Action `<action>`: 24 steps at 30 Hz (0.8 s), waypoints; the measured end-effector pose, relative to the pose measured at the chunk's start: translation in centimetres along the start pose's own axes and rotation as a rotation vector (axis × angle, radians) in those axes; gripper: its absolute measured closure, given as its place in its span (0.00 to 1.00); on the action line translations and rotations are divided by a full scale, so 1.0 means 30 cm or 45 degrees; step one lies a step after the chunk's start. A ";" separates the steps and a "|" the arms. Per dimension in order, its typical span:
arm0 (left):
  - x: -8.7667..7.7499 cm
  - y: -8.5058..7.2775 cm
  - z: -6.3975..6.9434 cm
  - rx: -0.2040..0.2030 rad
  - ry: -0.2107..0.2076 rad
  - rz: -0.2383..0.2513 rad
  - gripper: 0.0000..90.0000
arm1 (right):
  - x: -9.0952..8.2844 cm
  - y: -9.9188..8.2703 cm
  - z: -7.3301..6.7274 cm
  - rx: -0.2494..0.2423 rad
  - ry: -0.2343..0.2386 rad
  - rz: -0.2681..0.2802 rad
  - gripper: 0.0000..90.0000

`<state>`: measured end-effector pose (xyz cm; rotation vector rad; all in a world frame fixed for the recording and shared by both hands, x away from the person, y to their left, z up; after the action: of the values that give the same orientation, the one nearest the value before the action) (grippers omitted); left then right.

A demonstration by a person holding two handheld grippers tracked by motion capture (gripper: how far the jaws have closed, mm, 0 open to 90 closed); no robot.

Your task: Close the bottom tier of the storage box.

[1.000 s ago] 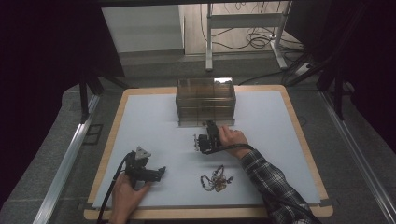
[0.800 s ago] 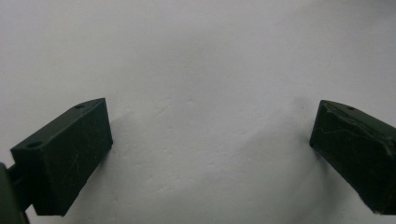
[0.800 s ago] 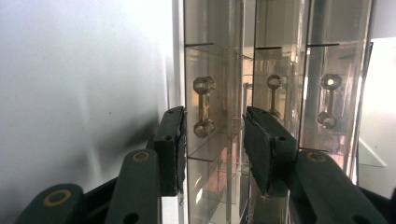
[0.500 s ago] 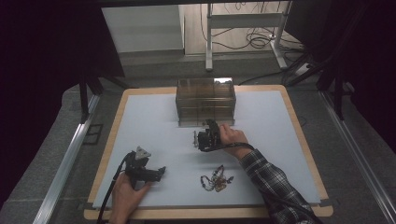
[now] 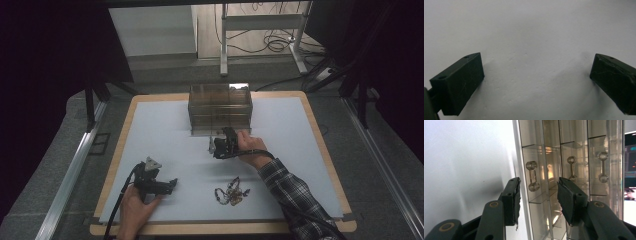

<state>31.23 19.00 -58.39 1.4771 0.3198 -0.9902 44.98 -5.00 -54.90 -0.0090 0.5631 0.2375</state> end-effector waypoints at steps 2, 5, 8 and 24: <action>0.000 0.000 0.000 0.000 0.000 0.000 0.00 | 0.002 -0.002 0.005 0.017 0.015 0.013 0.56; 0.000 0.000 0.000 0.000 0.000 0.000 0.00 | 0.001 -0.005 0.012 0.040 0.040 0.021 0.54; 0.000 0.000 -0.001 0.003 0.000 -0.002 0.00 | -0.002 -0.008 0.016 0.071 0.065 0.023 0.52; 0.000 0.000 0.000 0.000 0.000 0.000 0.00 | -0.011 -0.034 0.052 0.148 0.208 0.099 0.47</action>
<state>31.23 19.00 -58.39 1.4773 0.3196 -0.9905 45.75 -5.95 -53.46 0.1074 0.7402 0.2813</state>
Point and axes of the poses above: each handheld gripper's, and its own axes: x roughly forward along the jaws, y roughly out of its top, z roughly to its right, the point moved 4 cm from there along x, roughly forward along the jaws, and after that the axes turned 7 degrees about -x, right-handed, at the moved point
